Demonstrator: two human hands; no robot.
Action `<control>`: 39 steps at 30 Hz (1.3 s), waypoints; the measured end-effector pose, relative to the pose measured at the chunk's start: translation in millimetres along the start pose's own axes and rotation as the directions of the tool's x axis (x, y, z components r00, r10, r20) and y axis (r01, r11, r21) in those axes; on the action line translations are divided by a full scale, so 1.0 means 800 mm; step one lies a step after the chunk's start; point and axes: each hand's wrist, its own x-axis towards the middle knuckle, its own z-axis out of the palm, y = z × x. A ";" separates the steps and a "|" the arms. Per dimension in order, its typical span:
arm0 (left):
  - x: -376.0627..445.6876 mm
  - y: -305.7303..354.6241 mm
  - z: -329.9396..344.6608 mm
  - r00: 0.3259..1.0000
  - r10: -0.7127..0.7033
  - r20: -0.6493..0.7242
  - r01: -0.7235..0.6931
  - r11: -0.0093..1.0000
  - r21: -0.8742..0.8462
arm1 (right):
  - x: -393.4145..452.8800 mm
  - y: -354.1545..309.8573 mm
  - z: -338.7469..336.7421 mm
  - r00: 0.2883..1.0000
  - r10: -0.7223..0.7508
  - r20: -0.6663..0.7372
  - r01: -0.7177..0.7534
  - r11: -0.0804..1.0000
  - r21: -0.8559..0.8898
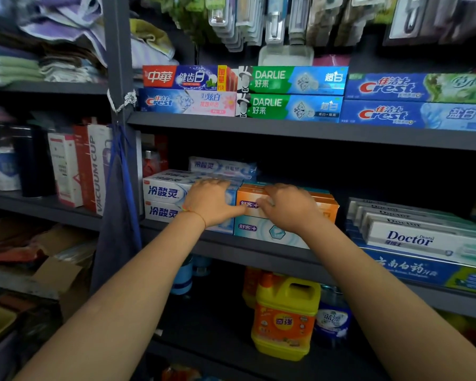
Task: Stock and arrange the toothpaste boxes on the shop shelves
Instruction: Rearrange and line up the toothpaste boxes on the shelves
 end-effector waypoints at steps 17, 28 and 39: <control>0.003 0.000 -0.007 0.999 0.007 0.045 -0.008 1.000 0.020 | 0.019 0.007 -0.027 0.992 0.006 0.122 -0.009 1.000 0.021; 0.042 0.021 -0.030 0.958 -0.082 0.276 0.114 0.988 -0.101 | 0.029 0.022 -0.015 0.954 0.018 0.299 -0.047 0.995 0.090; 0.044 0.027 -0.020 0.961 -0.071 0.265 0.077 0.997 -0.013 | 0.033 0.025 -0.008 0.968 -0.005 0.250 -0.011 0.998 0.063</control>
